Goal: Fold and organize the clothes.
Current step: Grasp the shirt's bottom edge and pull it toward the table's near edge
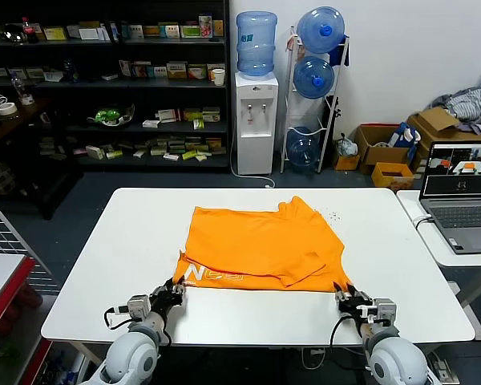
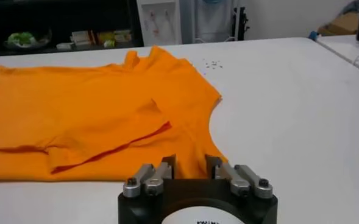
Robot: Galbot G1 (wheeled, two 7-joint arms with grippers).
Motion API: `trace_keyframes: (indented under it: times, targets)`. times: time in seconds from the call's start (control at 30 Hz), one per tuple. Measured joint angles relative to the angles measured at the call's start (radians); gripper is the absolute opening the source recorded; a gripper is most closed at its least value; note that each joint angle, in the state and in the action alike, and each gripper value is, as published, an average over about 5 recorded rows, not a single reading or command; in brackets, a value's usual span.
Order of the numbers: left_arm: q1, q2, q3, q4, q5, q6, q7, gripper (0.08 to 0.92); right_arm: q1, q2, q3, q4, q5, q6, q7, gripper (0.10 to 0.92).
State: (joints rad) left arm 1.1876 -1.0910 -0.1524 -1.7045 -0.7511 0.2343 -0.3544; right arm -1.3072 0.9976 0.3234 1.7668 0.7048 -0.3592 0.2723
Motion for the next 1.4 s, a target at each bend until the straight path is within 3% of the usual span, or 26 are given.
trace_keyframes:
  times: [0.17, 0.3, 0.7, 1.2, 1.4]
  targets:
    - [0.001, -0.001, 0.001, -0.005, 0.002, -0.004, -0.002, 0.133, -0.007, -0.005, 0.006, 0.006, 0.009, 0.006, 0.006, 0.130]
    - [0.006, 0.004, -0.002, -0.017, 0.000, -0.005, -0.007, 0.098, -0.018, -0.014, 0.016, 0.025, 0.021, 0.012, 0.017, 0.124]
    - [0.071, 0.055, -0.035, -0.127, -0.039, 0.009, -0.048, 0.098, -0.124, -0.061, 0.064, 0.156, 0.072, -0.013, 0.090, 0.124]
    - [0.300, 0.089, -0.128, -0.313, -0.046, 0.023, -0.093, 0.098, -0.325, -0.075, 0.110, 0.297, 0.063, -0.068, 0.170, 0.130]
    - [0.364, 0.092, -0.157, -0.358, -0.045, 0.036, -0.106, 0.206, -0.350, -0.084, 0.123, 0.332, 0.059, -0.082, 0.194, 0.267]
